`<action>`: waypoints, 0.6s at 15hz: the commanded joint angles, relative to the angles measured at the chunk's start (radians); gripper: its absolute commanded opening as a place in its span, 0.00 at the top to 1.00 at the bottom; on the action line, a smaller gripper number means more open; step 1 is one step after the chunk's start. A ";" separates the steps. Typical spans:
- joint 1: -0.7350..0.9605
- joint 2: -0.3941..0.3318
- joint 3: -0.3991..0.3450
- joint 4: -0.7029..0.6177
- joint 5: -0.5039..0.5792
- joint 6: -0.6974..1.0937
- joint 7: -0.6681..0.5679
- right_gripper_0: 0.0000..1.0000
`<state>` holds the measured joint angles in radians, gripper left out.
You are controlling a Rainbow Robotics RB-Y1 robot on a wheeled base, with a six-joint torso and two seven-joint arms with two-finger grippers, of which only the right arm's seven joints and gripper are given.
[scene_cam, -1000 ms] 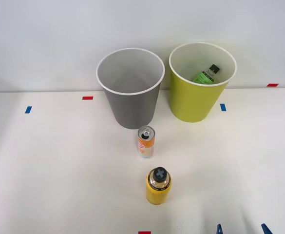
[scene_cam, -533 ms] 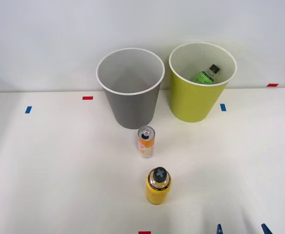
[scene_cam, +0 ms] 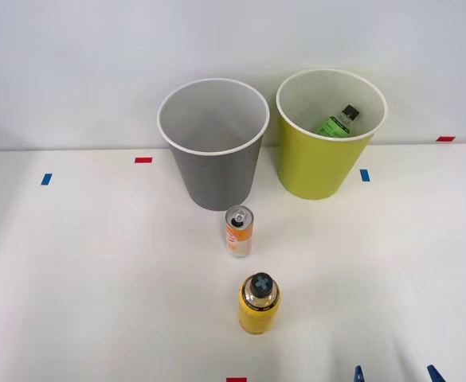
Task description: Put cans in the gray bin, plastic bottles in the light green bin
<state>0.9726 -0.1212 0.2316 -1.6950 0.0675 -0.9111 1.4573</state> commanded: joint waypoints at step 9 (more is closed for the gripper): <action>0.000 0.000 0.000 0.000 0.000 0.000 0.000 0.00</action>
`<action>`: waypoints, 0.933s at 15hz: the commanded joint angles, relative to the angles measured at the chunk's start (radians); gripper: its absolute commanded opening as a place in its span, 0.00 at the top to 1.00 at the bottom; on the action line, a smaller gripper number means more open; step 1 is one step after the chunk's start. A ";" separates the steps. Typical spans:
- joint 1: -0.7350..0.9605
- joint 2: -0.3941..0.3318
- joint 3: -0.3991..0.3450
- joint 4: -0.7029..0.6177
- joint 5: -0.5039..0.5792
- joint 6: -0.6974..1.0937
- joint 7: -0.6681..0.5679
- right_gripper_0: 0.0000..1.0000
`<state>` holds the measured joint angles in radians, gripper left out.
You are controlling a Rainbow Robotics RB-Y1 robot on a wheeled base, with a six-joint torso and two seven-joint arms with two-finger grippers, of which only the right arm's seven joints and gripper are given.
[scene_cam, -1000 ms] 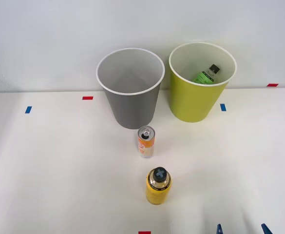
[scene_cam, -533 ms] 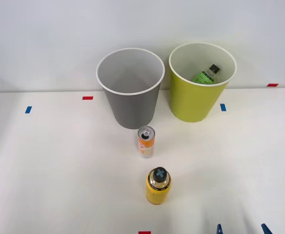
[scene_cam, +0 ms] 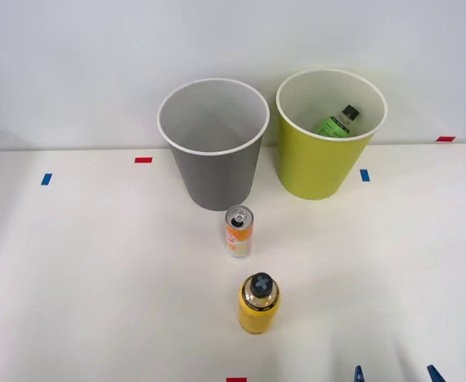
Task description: Put cans in the gray bin, plastic bottles in the light green bin
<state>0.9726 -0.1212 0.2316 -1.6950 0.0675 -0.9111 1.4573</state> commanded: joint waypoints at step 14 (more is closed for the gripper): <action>-0.104 -0.179 0.087 0.038 -0.060 -0.020 0.003 0.00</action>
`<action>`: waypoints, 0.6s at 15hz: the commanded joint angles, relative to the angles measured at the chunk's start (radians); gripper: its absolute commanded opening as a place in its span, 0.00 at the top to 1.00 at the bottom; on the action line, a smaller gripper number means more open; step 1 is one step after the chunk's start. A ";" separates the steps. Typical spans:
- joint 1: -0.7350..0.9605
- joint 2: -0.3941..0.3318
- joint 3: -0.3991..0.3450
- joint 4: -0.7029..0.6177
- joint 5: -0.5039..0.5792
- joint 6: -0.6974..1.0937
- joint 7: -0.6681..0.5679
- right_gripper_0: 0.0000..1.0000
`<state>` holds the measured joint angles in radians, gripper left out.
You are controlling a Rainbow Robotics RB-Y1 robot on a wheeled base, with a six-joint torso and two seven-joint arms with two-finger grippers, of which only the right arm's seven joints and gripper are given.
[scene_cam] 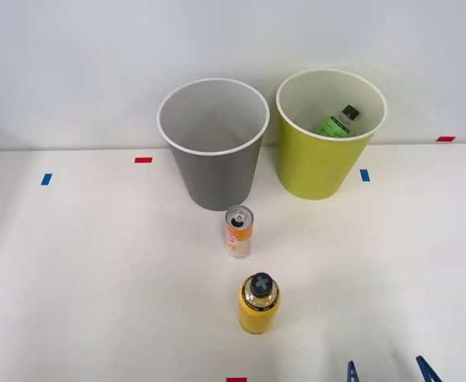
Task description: Put cans in the gray bin, plastic bottles in the light green bin
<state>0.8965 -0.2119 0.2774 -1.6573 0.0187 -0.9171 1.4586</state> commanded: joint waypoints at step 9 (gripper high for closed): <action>-0.200 -0.314 0.215 0.001 -0.013 -0.060 0.075 0.00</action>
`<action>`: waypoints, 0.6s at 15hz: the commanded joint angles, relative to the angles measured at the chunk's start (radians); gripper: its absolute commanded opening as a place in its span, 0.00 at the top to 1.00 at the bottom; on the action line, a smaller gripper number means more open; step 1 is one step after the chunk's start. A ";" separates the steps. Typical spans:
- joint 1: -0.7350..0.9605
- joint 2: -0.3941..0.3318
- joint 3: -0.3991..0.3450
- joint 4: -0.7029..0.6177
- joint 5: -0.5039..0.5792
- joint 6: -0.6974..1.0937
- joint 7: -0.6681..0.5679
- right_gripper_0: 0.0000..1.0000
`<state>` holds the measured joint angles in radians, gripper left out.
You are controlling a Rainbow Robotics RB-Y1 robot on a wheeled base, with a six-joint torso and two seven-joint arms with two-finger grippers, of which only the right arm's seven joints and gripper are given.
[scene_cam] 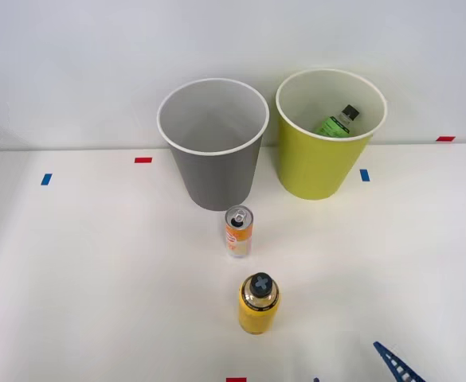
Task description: Put cans in the gray bin, plastic bottles in the light green bin
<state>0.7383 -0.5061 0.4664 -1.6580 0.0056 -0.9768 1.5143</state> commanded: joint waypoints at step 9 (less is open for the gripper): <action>-0.181 -0.111 0.172 0.000 -0.136 0.043 0.096 0.00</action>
<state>0.5729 -0.6116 0.6237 -1.6576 -0.1128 -0.9449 1.6019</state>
